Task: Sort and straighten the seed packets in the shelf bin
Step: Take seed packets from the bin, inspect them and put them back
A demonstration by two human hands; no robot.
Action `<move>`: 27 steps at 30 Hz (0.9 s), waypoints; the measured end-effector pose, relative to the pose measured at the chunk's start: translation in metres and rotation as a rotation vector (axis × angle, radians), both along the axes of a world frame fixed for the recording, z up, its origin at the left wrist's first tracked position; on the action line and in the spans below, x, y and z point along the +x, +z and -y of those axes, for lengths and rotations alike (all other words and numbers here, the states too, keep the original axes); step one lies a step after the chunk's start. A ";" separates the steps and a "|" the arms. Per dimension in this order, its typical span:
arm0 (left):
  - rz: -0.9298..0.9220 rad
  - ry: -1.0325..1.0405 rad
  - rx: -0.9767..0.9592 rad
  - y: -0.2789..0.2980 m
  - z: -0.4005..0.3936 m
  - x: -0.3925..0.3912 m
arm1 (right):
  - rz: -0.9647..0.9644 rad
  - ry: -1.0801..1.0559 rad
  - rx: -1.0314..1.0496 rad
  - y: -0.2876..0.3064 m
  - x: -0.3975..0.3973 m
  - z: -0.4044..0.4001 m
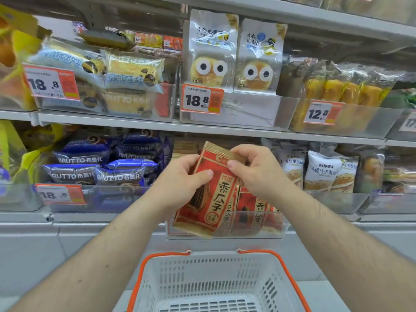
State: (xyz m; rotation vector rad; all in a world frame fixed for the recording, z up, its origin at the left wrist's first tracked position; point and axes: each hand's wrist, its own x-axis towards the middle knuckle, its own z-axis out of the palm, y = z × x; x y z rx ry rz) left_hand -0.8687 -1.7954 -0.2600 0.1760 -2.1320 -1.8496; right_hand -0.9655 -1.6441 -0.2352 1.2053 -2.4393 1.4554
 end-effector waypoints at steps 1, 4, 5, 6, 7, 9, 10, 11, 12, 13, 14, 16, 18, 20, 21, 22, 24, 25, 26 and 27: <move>0.002 -0.003 0.047 -0.006 -0.003 0.000 | 0.010 -0.006 0.029 -0.005 0.001 -0.001; 0.020 0.017 0.192 -0.021 -0.012 0.000 | 0.046 -0.016 0.135 -0.023 0.003 -0.004; 0.027 0.027 0.245 -0.025 -0.016 0.000 | 0.047 -0.015 0.163 -0.028 0.003 -0.004; 0.031 0.039 0.300 -0.031 -0.021 0.000 | 0.036 -0.014 0.182 -0.034 0.004 -0.005; 0.035 0.055 0.343 -0.037 -0.025 0.000 | 0.028 -0.015 0.186 -0.039 0.005 -0.006; 0.029 0.096 0.395 -0.051 -0.031 -0.001 | 0.087 -0.017 0.151 -0.051 0.006 -0.009; 0.022 0.111 0.423 -0.057 -0.033 -0.002 | 0.193 -0.012 0.092 -0.057 0.008 -0.011; 0.018 0.125 0.452 -0.062 -0.035 -0.001 | 0.316 -0.009 0.024 -0.064 0.009 -0.012; 0.018 0.136 0.477 -0.067 -0.036 -0.002 | 0.417 -0.014 -0.043 -0.071 0.009 -0.013; 0.022 0.143 0.495 -0.071 -0.038 -0.001 | 0.481 -0.030 -0.105 -0.078 0.010 -0.014; 0.032 0.148 0.510 -0.075 -0.039 -0.002 | 0.508 -0.038 -0.135 -0.084 0.011 -0.015; 0.061 0.144 0.545 -0.083 -0.043 -0.002 | 0.528 -0.048 -0.161 -0.098 0.015 -0.019; 0.092 0.130 0.586 -0.091 -0.045 -0.001 | 0.560 -0.063 -0.178 -0.110 0.018 -0.024; 0.113 0.112 0.610 -0.099 -0.048 0.000 | 0.589 -0.079 -0.191 -0.119 0.020 -0.028; 0.119 0.105 0.610 -0.101 -0.049 0.001 | 0.605 -0.087 -0.199 -0.120 0.022 -0.030; 0.120 0.101 0.607 -0.104 -0.051 0.001 | 0.617 -0.093 -0.218 -0.123 0.022 -0.032; 0.108 0.100 0.609 -0.107 -0.054 0.001 | 0.659 -0.092 -0.269 -0.126 0.023 -0.034; 0.097 0.102 0.617 -0.108 -0.055 0.001 | 0.685 -0.091 -0.290 -0.125 0.024 -0.034; 0.086 0.106 0.625 -0.109 -0.056 0.000 | 0.704 -0.086 -0.307 -0.126 0.024 -0.035; 0.078 0.113 0.628 -0.110 -0.057 -0.001 | 0.727 -0.084 -0.317 -0.126 0.024 -0.036</move>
